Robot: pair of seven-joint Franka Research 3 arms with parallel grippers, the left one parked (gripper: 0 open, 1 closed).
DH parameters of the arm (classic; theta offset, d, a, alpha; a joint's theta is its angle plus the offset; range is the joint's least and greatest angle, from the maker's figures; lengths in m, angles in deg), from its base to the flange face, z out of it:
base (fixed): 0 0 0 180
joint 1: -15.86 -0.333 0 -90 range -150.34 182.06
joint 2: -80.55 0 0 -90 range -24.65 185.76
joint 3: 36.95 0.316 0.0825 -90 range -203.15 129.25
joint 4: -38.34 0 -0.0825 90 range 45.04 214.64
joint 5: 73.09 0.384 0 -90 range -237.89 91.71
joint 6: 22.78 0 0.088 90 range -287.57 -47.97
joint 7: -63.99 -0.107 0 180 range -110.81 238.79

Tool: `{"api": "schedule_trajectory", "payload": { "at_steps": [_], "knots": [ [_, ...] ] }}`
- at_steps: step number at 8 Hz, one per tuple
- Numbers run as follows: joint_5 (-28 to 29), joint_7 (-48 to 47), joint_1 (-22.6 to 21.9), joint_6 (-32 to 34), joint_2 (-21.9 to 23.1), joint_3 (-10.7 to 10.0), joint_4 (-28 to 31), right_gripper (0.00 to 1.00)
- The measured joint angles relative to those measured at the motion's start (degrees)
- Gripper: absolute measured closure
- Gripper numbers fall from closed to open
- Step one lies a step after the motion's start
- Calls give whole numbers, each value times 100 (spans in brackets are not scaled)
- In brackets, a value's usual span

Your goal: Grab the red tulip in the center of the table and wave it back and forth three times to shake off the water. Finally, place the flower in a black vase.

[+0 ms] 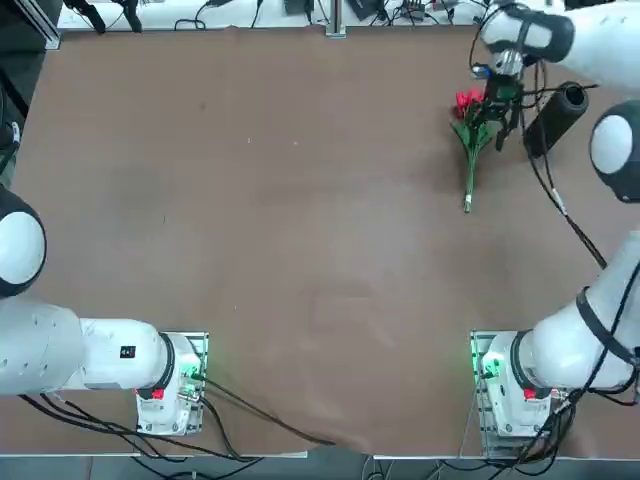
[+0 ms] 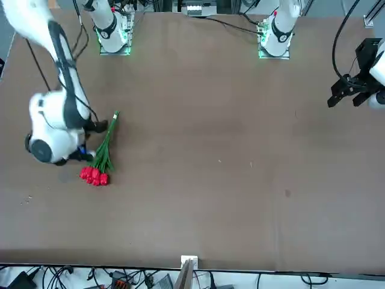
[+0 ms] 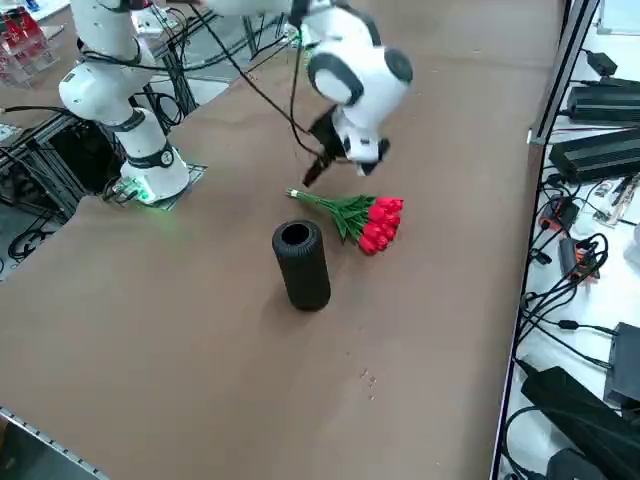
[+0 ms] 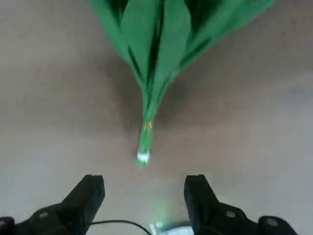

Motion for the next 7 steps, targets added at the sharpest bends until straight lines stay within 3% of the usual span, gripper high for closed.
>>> {"api": "schedule_trajectory", "payload": {
  "at_steps": [2,4,7],
  "knots": [
    [212,-475,6,-638,-334,-9,47,0],
    [243,-639,91,-1320,-357,-23,351,0],
    [261,-642,208,-1503,-346,-30,491,0]
  ]
}}
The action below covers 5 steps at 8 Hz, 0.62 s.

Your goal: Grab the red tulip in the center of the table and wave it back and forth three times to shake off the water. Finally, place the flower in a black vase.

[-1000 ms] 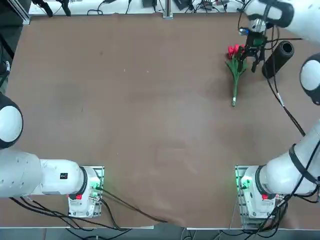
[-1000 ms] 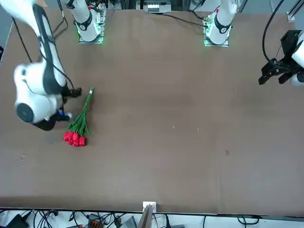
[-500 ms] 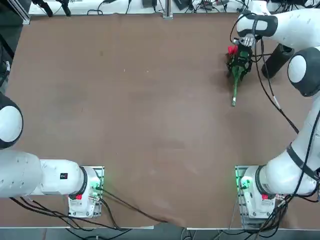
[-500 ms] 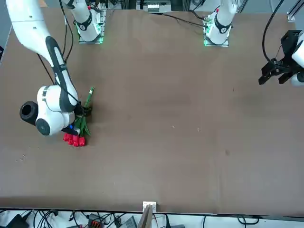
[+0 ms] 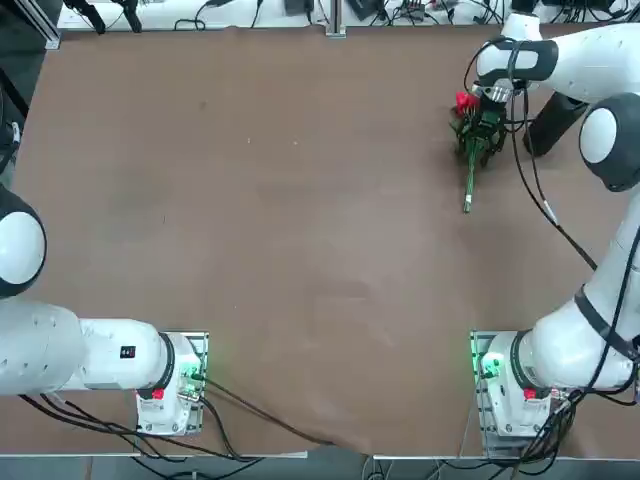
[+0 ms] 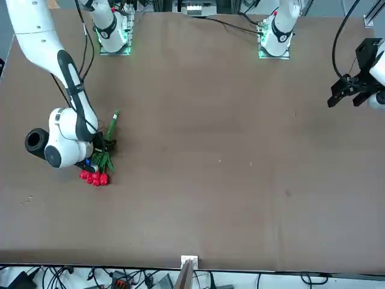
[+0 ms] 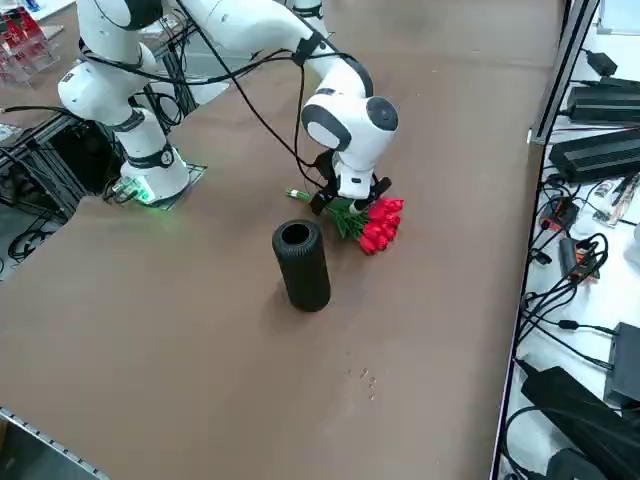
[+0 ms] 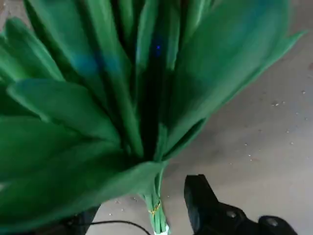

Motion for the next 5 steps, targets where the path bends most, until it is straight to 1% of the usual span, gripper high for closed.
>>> {"api": "schedule_trajectory", "payload": {
  "at_steps": [5],
  "knots": [
    [7,-9,59,-230,-7,-2,51,0]
  ]
}}
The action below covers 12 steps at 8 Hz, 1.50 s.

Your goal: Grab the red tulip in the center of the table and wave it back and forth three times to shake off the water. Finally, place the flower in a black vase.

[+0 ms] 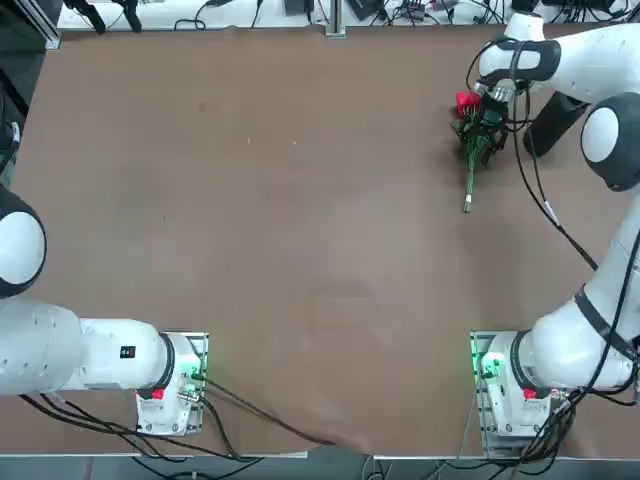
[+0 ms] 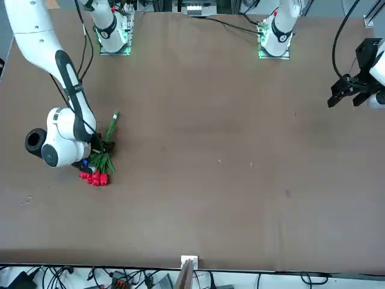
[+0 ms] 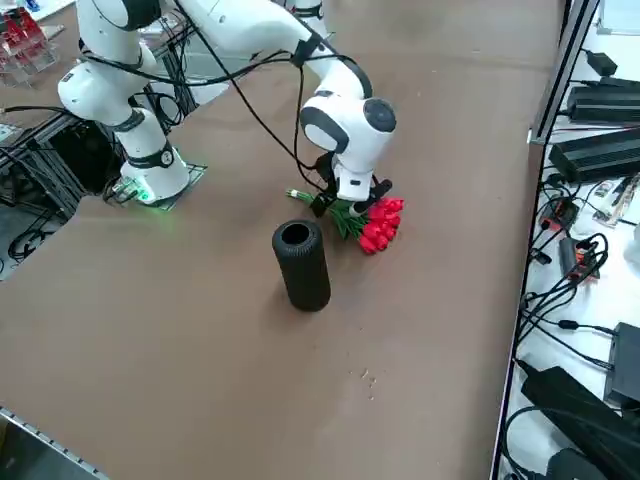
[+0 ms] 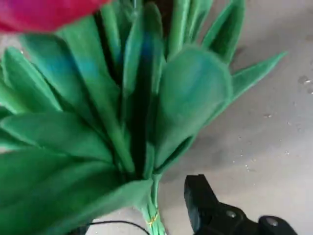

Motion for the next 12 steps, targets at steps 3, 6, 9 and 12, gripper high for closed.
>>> {"api": "schedule_trajectory", "payload": {
  "at_steps": [3,6,9,12],
  "knots": [
    [2,0,14,270,-19,0,48,0],
    [68,0,69,314,-115,0,0,0],
    [164,11,115,368,-259,-2,-170,0],
    [165,18,175,445,-337,-6,-335,0]
  ]
}}
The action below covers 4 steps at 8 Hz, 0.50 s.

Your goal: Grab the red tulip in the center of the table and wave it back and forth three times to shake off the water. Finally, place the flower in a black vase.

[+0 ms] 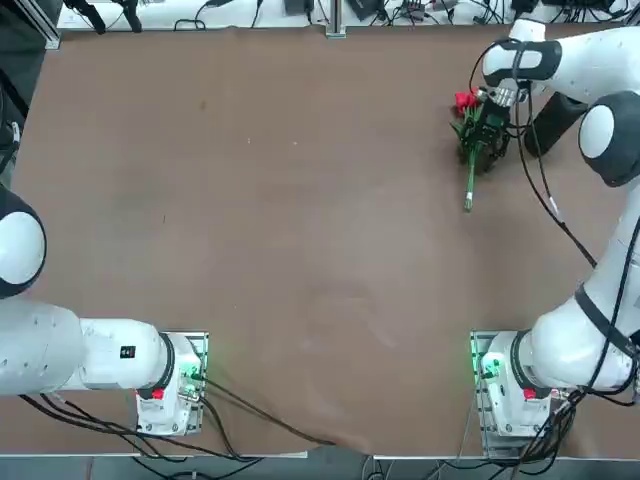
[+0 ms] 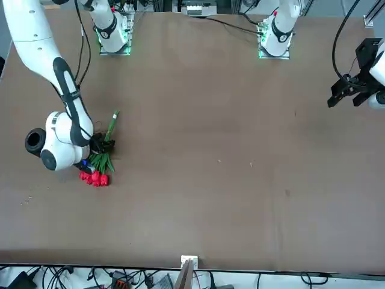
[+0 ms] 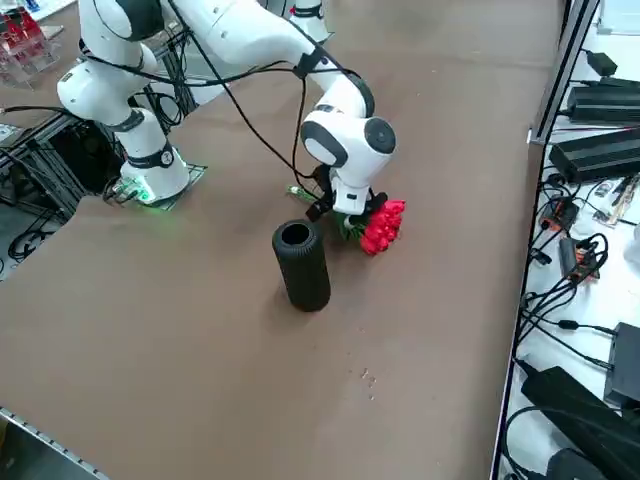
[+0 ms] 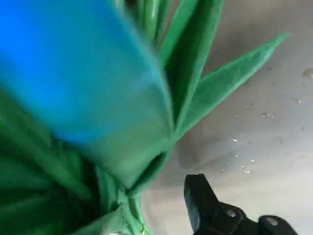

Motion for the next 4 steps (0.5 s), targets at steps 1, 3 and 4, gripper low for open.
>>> {"api": "schedule_trajectory", "payload": {
  "at_steps": [1,3,4],
  "knots": [
    [0,0,2,101,-54,0,-101,0],
    [0,4,2,194,-96,1,-180,0],
    [0,4,2,307,-99,1,-198,0]
  ]
}}
